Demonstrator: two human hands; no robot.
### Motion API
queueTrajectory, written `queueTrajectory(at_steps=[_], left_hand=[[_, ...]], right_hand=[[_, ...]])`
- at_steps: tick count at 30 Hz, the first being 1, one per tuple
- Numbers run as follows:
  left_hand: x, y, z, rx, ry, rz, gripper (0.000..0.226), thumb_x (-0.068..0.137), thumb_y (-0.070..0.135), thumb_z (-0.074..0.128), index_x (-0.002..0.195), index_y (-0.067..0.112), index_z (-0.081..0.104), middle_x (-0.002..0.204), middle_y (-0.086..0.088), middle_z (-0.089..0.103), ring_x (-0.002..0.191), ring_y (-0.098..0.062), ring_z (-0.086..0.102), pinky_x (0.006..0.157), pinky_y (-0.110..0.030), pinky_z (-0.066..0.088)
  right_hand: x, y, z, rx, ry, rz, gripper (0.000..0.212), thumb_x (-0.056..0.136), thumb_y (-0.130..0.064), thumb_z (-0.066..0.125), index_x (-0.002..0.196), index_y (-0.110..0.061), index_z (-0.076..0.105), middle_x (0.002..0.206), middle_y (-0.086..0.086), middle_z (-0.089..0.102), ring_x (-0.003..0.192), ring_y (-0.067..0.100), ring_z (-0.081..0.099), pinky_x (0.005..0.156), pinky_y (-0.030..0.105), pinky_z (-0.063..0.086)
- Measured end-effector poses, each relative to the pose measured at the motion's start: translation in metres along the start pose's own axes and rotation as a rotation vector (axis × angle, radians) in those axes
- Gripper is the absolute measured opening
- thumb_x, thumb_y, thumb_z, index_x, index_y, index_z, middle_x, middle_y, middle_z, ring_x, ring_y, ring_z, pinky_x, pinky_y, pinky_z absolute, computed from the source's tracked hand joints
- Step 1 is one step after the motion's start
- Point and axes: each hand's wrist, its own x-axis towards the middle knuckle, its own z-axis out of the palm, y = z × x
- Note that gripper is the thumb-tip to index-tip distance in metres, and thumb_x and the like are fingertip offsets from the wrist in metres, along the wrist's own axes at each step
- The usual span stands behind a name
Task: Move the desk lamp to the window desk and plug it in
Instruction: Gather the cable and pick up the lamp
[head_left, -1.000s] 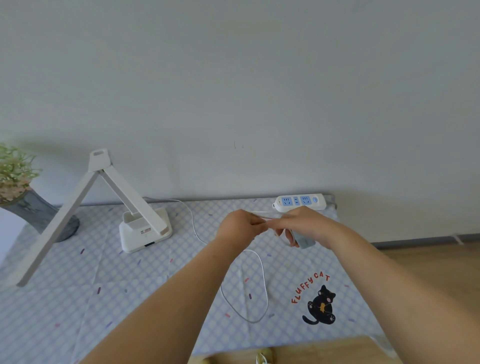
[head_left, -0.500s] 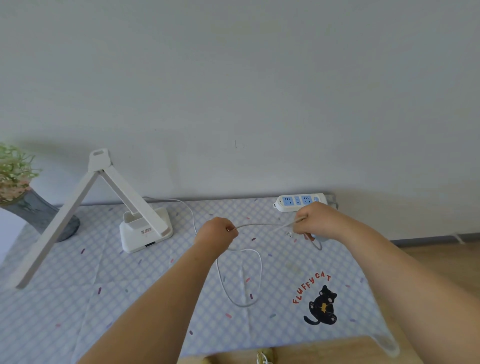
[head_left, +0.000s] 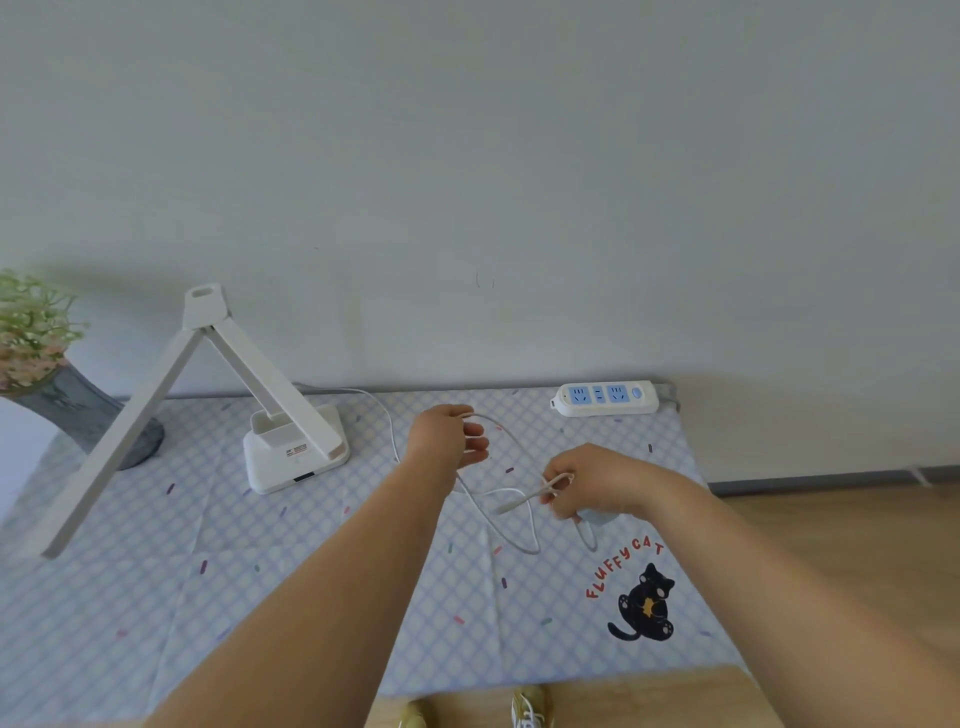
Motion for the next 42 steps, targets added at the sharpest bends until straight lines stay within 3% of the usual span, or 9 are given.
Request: queueTrajectory(at_steps=[6, 9, 14, 19, 25, 28, 32, 37, 42], left_hand=[[-0.001, 0.008, 0.006, -0.356, 0.045, -0.098, 0.031, 0.097, -0.006, 0.031, 0.118, -0.009, 0.055, 0.07, -0.015, 0.051, 0.058, -0.026, 0.052, 0.081, -0.039, 0.054], [-0.001, 0.005, 0.004, -0.407, 0.026, -0.075, 0.028, 0.098, -0.004, 0.034, 0.115, -0.005, 0.055, 0.077, -0.017, 0.057, 0.064, -0.026, 0.057, 0.076, -0.038, 0.056], [-0.001, -0.01, 0.002, -0.342, -0.059, -0.091, 0.018, 0.101, 0.014, 0.042, 0.106, 0.0, 0.051, 0.081, -0.015, 0.062, 0.068, -0.026, 0.06, 0.068, -0.035, 0.054], [-0.006, -0.029, 0.004, -0.139, -0.116, -0.196, 0.015, 0.099, 0.009, 0.044, 0.101, -0.003, 0.052, 0.082, -0.016, 0.058, 0.069, -0.026, 0.057, 0.07, -0.036, 0.052], [-0.007, -0.055, 0.016, 0.045, -0.051, -0.32, 0.026, 0.099, 0.001, 0.041, 0.074, -0.002, 0.048, 0.073, -0.018, 0.051, 0.063, -0.026, 0.054, 0.065, -0.034, 0.051], [-0.007, -0.063, 0.017, 0.051, -0.073, -0.379, 0.019, 0.1, 0.003, 0.04, 0.088, -0.006, 0.052, 0.08, -0.02, 0.053, 0.075, -0.032, 0.058, 0.075, -0.037, 0.052], [-0.004, -0.063, 0.015, -0.177, -0.104, -0.366, 0.033, 0.102, 0.006, 0.034, 0.132, -0.009, 0.038, 0.126, -0.031, 0.051, 0.115, -0.042, 0.056, 0.09, -0.046, 0.049], [0.006, -0.06, 0.008, -0.34, -0.084, -0.313, 0.015, 0.101, 0.006, 0.038, 0.112, 0.0, 0.046, 0.086, -0.016, 0.065, 0.074, -0.028, 0.064, 0.071, -0.039, 0.054], [0.012, -0.051, -0.006, -0.298, -0.024, -0.201, 0.015, 0.1, 0.004, 0.043, 0.104, -0.001, 0.056, 0.082, -0.013, 0.063, 0.069, -0.026, 0.061, 0.063, -0.033, 0.053]], right_hand=[[0.0, -0.017, 0.015, 0.064, -0.121, -0.034, 0.025, 0.07, -0.013, 0.067, 0.089, -0.028, 0.077, 0.092, -0.015, 0.075, 0.09, 0.001, 0.067, 0.073, 0.018, 0.048], [-0.001, -0.018, 0.015, 0.061, -0.074, -0.047, 0.016, 0.069, -0.022, 0.073, 0.085, -0.026, 0.077, 0.089, -0.007, 0.075, 0.084, 0.006, 0.066, 0.074, 0.02, 0.048], [-0.006, -0.012, -0.004, 0.125, 0.086, -0.062, 0.015, 0.076, -0.028, 0.069, 0.068, -0.016, 0.074, 0.07, -0.005, 0.072, 0.067, 0.008, 0.059, 0.064, 0.023, 0.043], [-0.015, -0.003, -0.034, 0.328, 0.164, -0.063, 0.016, 0.084, -0.024, 0.067, 0.082, -0.011, 0.076, 0.081, 0.001, 0.078, 0.075, 0.007, 0.069, 0.083, 0.029, 0.049], [-0.024, 0.004, -0.062, 0.532, 0.199, -0.07, 0.016, 0.086, -0.013, 0.065, 0.078, -0.003, 0.073, 0.079, 0.018, 0.075, 0.071, 0.025, 0.073, 0.06, 0.026, 0.055], [-0.028, 0.007, -0.073, 0.583, 0.179, -0.051, 0.018, 0.083, -0.013, 0.064, 0.071, -0.004, 0.073, 0.074, 0.019, 0.072, 0.068, 0.03, 0.071, 0.06, 0.03, 0.055], [-0.03, 0.01, -0.081, 0.607, 0.146, -0.046, 0.023, 0.082, -0.013, 0.06, 0.064, -0.006, 0.072, 0.066, 0.018, 0.068, 0.06, 0.028, 0.067, 0.052, 0.028, 0.053], [-0.028, 0.013, -0.078, 0.548, 0.125, -0.005, 0.024, 0.084, -0.017, 0.062, 0.063, -0.007, 0.069, 0.061, 0.015, 0.064, 0.055, 0.026, 0.064, 0.051, 0.027, 0.051], [-0.022, 0.008, -0.062, 0.454, 0.143, -0.003, 0.018, 0.08, -0.017, 0.071, 0.068, -0.005, 0.064, 0.067, 0.02, 0.067, 0.057, 0.025, 0.064, 0.061, 0.03, 0.051]])
